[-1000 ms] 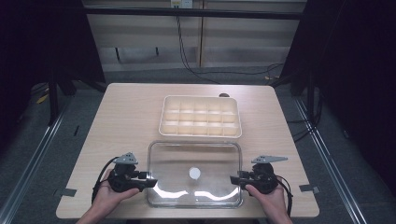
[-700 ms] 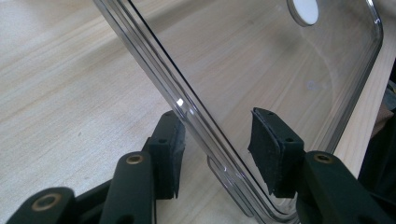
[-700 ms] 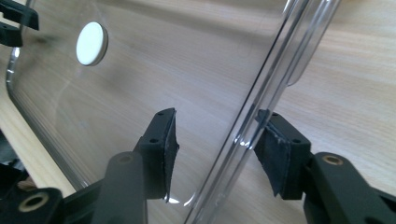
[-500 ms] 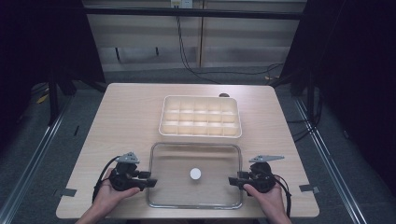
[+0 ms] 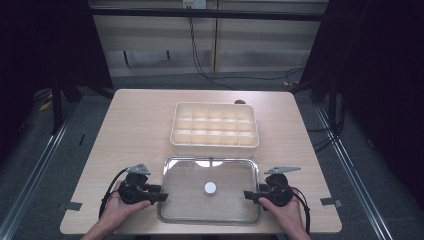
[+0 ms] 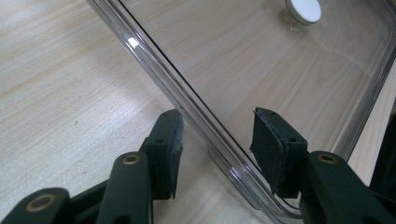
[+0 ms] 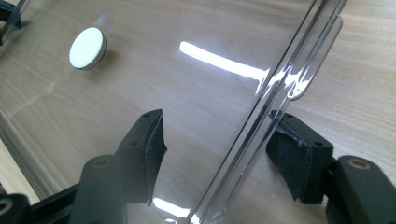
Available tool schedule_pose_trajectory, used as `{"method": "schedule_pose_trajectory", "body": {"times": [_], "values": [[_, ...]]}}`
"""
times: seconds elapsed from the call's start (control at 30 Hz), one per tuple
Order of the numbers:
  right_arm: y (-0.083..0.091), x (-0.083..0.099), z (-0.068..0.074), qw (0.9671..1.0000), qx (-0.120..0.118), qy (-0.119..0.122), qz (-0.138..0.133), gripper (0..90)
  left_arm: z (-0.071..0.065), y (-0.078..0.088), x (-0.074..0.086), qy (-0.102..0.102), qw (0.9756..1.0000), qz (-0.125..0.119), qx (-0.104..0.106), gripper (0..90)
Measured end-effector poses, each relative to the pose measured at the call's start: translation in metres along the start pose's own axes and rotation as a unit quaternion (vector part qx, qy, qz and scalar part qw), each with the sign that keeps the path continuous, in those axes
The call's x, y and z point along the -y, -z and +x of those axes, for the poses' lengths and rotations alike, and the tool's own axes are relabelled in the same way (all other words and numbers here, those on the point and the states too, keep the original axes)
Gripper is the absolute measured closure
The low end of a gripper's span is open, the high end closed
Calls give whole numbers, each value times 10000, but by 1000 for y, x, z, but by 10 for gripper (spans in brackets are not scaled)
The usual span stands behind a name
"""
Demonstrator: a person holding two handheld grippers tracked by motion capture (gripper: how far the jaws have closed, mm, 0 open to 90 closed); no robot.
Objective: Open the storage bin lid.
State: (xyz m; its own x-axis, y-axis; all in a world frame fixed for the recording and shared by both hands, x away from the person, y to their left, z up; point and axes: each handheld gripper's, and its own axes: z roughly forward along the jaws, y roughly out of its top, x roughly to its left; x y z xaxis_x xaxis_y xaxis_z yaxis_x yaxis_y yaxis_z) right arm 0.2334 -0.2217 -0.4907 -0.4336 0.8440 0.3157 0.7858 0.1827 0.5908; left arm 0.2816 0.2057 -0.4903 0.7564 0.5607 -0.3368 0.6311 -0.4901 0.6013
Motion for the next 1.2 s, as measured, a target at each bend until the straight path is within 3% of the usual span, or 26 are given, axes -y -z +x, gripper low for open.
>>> {"method": "schedule_pose_trajectory", "body": {"times": [0.1, 0.33, 0.4, 0.47, 0.57, 0.63, 0.73, 0.83, 0.93, 0.97, 1.03, 1.1, 1.2], "values": [[0, 0, 0, 9999, 125, -17, -39, 341, -1, -1, 0, 6, 10000, -4, -31, 526], [2, 1, -4, 9998, 56, -81, -182, 340, -1, 0, 1, 8, 10000, 9, -7, 519], [6, 1, -6, 9994, 109, -72, -327, 337, -1, 1, 0, 62, 10000, -8, -14, 472], [11, 1, -8, 9986, 121, -129, -494, 337, 0, 3, 0, 73, 9999, -107, -33, 480], [20, 1, -11, 9969, 16, -117, -775, 334, 3, 6, 0, 149, 9996, -222, -62, 460], [25, 1, -12, 9958, -37, -104, -913, 330, 4, 9, 0, 65, 9994, -316, -126, 447], [34, 1, -12, 9928, -39, -12, -1195, 307, 3, 16, -1, 84, 9979, -601, -234, 414], [44, 1, -10, 9883, 27, 113, -1520, 297, 3, 23, -1, 15, 9965, -735, -407, 375], [53, 2, -9, 9845, 82, 175, -1740, 290, 3, 32, -2, -22, 9935, -992, -554, 347], [55, 2, -9, 9838, 86, 182, -1783, 288, 4, 35, -2, -91, 9931, -991, -613, 343], [60, 2, -11, 9822, 127, 174, -1866, 277, 4, 40, -1, -39, 9913, -1113, -706, 330], [61, 1, -16, 9828, 96, 133, -1838, 263, 7, 47, 1, -1, 9880, -1288, -851, 341], [63, 1, -23, 9822, 183, 117, -1868, 254, 15, 54, 5, 152, 9857, -1396, -933, 303]]}}
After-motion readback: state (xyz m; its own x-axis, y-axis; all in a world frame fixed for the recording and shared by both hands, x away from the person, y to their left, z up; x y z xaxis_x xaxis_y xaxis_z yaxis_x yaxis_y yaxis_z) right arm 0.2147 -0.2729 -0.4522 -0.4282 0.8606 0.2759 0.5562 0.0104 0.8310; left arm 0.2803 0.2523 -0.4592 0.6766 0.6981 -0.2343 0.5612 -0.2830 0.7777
